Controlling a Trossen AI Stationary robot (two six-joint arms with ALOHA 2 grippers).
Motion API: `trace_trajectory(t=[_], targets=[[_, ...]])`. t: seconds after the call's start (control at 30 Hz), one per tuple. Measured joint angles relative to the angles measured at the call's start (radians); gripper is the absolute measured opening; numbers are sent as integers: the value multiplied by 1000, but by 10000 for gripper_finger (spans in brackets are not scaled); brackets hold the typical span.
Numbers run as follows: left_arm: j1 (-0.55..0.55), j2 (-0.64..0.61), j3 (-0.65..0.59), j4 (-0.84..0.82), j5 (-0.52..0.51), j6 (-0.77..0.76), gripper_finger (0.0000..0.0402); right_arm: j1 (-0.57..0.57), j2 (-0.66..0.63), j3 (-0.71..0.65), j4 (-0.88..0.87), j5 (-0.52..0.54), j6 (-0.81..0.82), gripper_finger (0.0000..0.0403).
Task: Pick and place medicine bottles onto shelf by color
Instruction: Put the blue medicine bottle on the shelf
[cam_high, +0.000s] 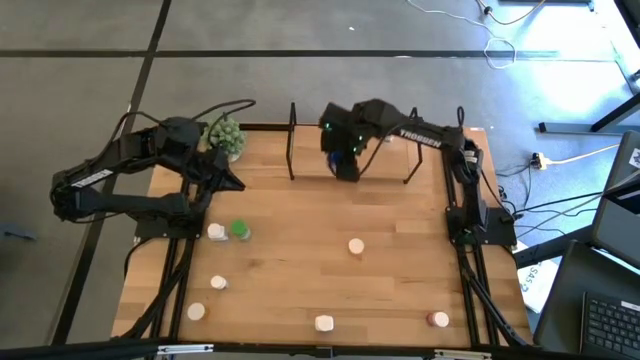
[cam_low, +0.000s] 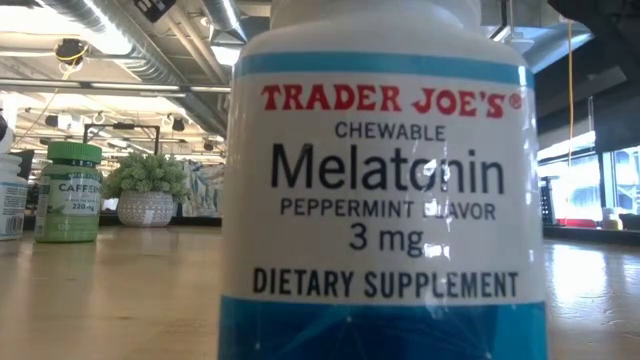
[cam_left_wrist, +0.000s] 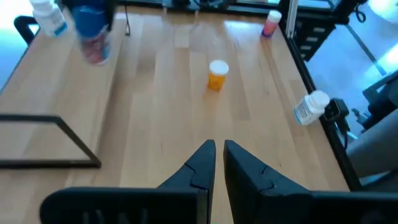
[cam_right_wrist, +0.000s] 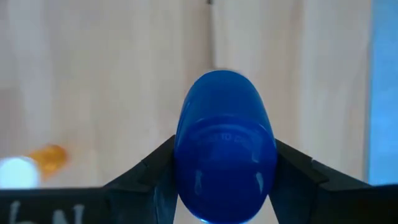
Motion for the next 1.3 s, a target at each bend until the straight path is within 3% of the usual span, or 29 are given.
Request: trace_trajectory(t=[0.3, 0.67, 1.3], targets=[[0, 75, 0, 92, -70, 0, 27, -201, 0, 0, 9, -1, -171, 188], [1, 174, 0, 300, -446, -36, 27, -326, 0, -111, 93, -58, -281, 188], [1, 173, 0, 342, -458, -53, 27, -379, 0, -321, 299, -56, -326, 188]])
